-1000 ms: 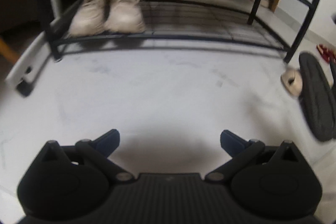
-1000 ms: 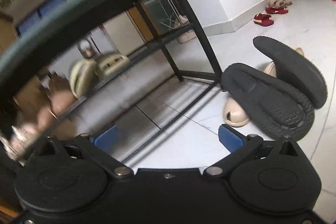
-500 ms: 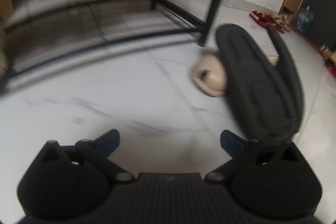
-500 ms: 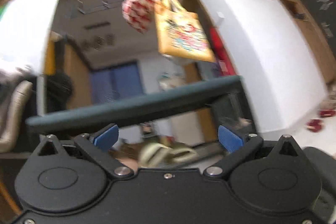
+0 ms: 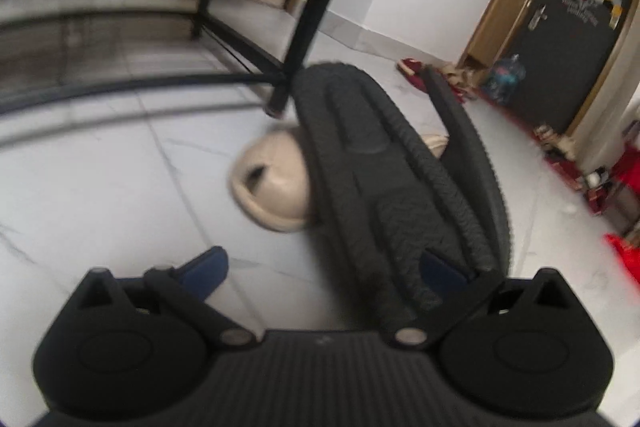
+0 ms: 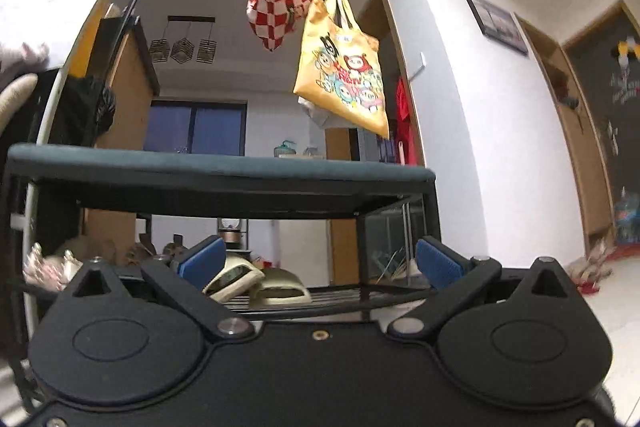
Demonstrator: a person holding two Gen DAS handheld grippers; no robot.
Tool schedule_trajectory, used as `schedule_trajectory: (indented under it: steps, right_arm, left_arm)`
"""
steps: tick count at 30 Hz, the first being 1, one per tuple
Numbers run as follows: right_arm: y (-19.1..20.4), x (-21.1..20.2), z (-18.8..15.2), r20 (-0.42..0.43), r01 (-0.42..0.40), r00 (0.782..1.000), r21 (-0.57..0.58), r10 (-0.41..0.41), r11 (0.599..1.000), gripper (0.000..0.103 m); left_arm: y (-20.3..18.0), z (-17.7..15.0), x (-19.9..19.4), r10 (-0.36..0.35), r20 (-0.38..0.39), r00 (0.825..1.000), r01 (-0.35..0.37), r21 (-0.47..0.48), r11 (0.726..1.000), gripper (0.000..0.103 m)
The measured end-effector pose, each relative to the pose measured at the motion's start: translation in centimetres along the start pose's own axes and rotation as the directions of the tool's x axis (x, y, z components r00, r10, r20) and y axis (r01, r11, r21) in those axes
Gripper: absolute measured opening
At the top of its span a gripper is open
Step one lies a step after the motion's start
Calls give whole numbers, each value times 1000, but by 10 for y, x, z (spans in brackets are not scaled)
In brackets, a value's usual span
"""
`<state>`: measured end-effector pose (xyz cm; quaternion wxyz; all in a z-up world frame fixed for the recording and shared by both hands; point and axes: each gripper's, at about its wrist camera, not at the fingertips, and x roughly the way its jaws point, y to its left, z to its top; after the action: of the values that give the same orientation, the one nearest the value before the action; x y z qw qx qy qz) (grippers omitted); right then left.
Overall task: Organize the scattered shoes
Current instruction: 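Close the left tool on the black slipper's sole, then carry the black slipper in the left tool to the rack and release it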
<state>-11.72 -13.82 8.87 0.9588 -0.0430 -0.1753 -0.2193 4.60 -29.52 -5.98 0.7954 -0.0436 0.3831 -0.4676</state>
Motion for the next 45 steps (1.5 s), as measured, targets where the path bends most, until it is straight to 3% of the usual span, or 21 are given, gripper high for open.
schedule_trajectory:
  steps: [8,15,17,22,25,27,30,34,35,39,43,45]
  right_arm:
    - [6,1,-9,32,3,1000,-91,0,996,103]
    - [3,10,-17,59,78,996,-154,-69,985,103]
    - [7,15,-21,32,74,997,-183,-70,980,103]
    - [8,22,-27,-9,49,999,-177,-52,983,103]
    - [9,26,-32,-29,39,999,-169,-44,985,103]
    - [7,28,-34,-47,25,998,-139,-32,990,103]
    - [7,29,-36,-63,5,998,-101,-12,995,103]
    - [13,28,-38,-72,-29,997,-90,22,996,103]
    - [14,27,-38,-70,-34,997,-93,28,995,103]
    - [17,27,-37,-73,-36,997,-90,29,995,103]
    - [22,26,-35,-81,-52,996,-97,45,994,103]
    - [26,21,-31,-68,-81,995,-101,75,992,103]
  left_arm:
    - [-4,0,29,-91,-40,995,89,-37,995,100]
    - [-14,4,56,-179,-81,980,173,-81,982,99]
    - [-12,2,58,-208,-68,976,202,-83,976,87]
    - [-2,-3,62,-259,-52,964,248,-161,955,80]
    - [6,0,61,-288,-61,956,268,-225,937,55]
    - [9,0,53,-289,-36,956,277,-203,939,49]
    - [12,4,32,-262,-3,965,259,-133,957,46]
    - [22,10,-4,-190,50,980,195,-129,972,43]
    - [25,11,-13,-172,63,983,179,-129,975,37]
    - [35,17,-49,-99,116,988,114,-129,985,33]
    - [68,6,-106,62,118,991,-38,-196,980,32]
    - [85,-5,-138,182,134,974,-147,-237,960,32]
